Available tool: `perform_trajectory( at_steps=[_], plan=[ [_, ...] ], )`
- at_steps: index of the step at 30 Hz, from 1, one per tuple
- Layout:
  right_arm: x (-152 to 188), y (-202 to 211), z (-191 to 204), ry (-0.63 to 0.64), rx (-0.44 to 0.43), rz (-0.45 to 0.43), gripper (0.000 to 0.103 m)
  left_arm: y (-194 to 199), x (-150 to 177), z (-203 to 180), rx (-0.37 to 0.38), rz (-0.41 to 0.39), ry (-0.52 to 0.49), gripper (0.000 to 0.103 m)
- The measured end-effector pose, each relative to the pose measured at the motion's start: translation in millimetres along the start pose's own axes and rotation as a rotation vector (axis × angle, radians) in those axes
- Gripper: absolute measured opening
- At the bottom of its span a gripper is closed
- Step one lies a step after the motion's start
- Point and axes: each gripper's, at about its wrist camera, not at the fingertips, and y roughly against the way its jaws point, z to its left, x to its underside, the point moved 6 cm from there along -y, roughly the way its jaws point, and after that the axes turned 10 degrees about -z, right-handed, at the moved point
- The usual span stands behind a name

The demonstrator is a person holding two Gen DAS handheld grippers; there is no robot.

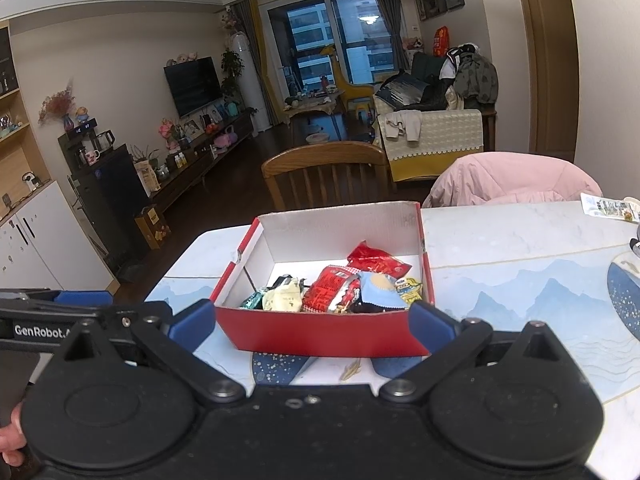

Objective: Organize snacks

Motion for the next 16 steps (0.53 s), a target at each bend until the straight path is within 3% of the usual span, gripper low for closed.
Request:
perform_trajectory(
  at_steps=[16],
  plan=[
    [15, 6, 1, -0.011, 0.007, 0.02, 0.103, 3, 8, -7, -0.003, 0.003, -0.016, 0.1]
  ],
)
